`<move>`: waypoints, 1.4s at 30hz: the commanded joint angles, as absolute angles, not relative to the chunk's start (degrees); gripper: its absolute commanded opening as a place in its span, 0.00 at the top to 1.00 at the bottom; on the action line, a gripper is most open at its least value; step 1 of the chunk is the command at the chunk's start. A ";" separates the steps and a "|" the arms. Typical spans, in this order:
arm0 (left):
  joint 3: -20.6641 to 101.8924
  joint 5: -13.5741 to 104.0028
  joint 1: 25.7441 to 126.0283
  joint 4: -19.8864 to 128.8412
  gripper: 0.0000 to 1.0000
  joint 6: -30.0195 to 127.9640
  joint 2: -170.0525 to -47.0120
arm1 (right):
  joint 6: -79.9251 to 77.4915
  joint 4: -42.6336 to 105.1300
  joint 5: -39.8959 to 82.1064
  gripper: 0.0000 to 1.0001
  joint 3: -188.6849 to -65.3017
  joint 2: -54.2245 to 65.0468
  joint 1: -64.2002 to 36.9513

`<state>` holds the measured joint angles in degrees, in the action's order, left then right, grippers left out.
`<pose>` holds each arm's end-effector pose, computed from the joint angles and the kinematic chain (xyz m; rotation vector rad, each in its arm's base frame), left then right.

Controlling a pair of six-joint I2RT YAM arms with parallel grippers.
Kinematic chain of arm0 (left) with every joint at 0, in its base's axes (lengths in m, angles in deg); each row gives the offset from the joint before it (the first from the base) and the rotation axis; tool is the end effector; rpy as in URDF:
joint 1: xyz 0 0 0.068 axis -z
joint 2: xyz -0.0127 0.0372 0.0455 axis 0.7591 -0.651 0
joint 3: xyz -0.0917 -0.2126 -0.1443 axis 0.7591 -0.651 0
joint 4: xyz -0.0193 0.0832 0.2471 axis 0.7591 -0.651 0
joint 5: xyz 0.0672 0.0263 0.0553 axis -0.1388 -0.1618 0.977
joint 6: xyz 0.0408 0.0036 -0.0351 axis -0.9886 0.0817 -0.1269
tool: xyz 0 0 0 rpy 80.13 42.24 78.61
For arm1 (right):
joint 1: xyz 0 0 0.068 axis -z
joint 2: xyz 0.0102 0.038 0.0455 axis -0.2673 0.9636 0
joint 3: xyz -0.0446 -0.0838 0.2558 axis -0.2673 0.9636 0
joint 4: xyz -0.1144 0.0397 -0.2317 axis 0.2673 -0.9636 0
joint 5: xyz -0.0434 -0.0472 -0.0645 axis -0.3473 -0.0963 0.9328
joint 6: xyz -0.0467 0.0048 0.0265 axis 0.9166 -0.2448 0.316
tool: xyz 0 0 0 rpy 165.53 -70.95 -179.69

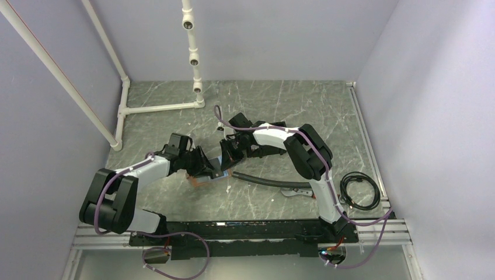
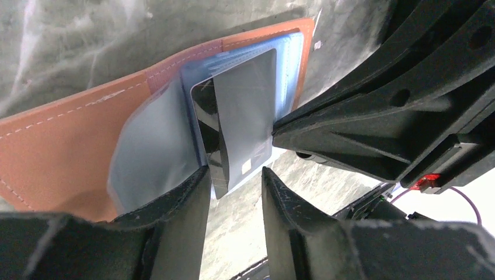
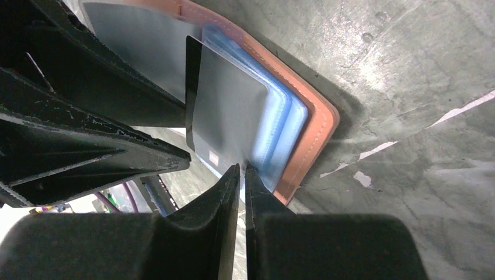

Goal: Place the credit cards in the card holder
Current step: Insert the credit card into the card holder.

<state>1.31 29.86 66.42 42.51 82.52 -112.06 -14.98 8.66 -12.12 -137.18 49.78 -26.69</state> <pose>0.2272 -0.0846 0.1494 -0.4870 2.6584 -0.9094 0.3149 0.3170 0.1288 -0.7841 2.7426 1.2615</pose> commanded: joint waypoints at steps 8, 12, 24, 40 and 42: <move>5.84 27.24 67.32 38.04 0.51 79.43 -110.88 | -16.72 8.93 -10.29 0.75 -135.21 45.26 -24.75; 7.11 32.33 67.23 30.70 0.46 78.18 -105.54 | -16.65 8.60 -10.01 0.69 -134.75 43.55 -23.98; 8.99 30.15 67.14 37.27 0.82 79.07 -113.51 | -18.86 10.83 -10.37 0.58 -134.50 43.93 -23.85; 6.05 31.69 67.14 41.97 0.93 79.58 -119.52 | -19.10 11.45 -11.04 0.62 -133.80 43.32 -24.05; 6.24 31.64 67.14 41.83 0.90 79.74 -119.01 | -18.97 11.15 -10.97 0.62 -133.96 43.47 -24.05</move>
